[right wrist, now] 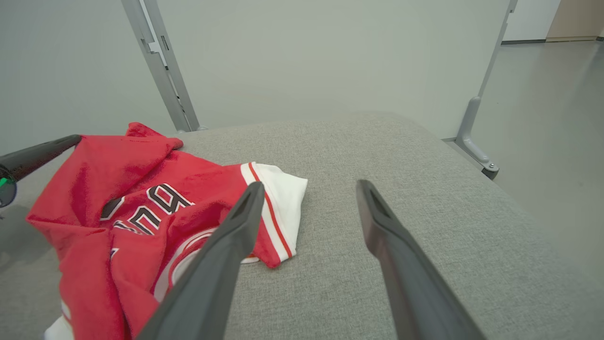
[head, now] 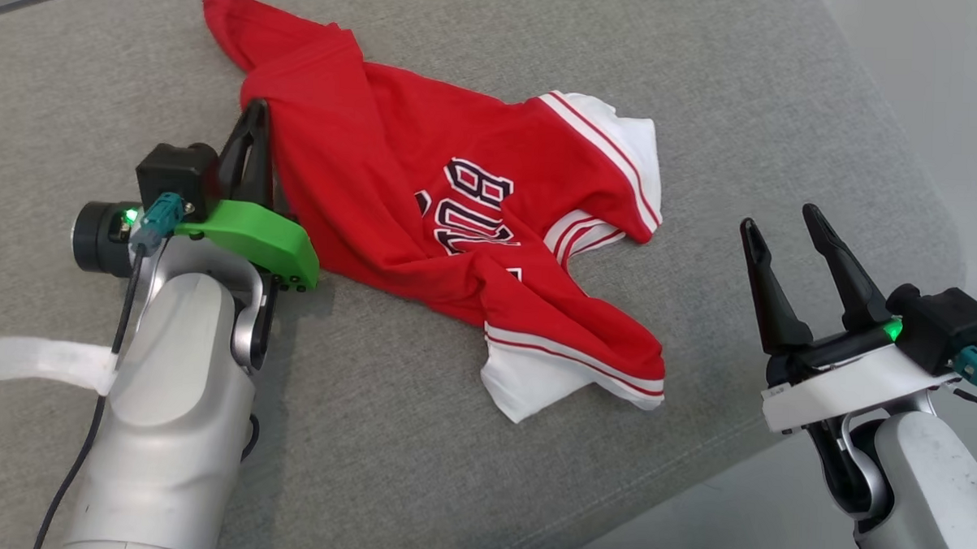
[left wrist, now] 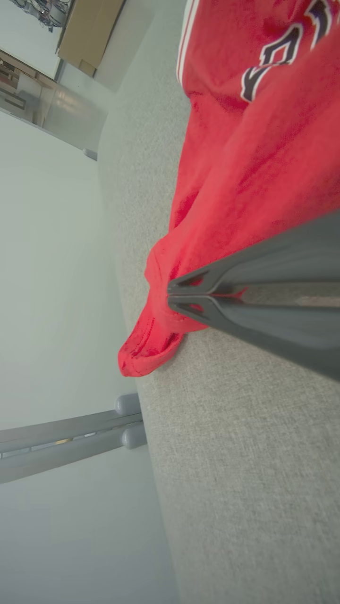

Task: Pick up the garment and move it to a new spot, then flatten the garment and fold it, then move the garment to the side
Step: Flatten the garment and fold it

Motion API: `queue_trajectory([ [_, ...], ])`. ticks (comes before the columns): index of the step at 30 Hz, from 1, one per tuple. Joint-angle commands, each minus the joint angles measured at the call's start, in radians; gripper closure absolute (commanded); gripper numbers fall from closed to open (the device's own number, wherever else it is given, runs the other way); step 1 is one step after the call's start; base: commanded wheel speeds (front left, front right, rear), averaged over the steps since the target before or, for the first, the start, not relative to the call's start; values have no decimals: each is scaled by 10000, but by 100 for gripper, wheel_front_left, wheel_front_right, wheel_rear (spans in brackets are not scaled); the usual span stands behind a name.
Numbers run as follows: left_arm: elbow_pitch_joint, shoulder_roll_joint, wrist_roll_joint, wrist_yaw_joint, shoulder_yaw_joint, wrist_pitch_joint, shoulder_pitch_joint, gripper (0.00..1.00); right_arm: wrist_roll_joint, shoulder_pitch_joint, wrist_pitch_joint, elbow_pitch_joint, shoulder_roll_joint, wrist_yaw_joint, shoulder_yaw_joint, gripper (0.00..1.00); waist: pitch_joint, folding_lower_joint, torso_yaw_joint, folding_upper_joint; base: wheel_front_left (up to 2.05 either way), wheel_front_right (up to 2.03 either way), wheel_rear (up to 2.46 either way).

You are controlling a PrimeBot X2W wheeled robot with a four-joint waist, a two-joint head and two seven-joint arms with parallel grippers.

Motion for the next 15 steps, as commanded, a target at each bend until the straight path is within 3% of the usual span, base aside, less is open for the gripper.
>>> queue_trajectory([
  [1, -537, -15, 72, 97, 208, 1, 362, 100, -11, 147, -27, 29, -70, -14, -51, 0, -536, 0, 793, -1, 0, 0, 0],
  [7, -2058, -161, 192, 262, 797, 3, 1349, 100, -48, 382, -29, 210, -97, -12, -54, 0, -1314, 0, 2094, -1, 0, 0, 0],
  [15, -2520, -223, 66, 546, 1610, 4, 3093, 100, -56, 873, -29, 519, 57, -12, -15, 0, -2314, 0, 3594, -1, 0, 0, 0],
])
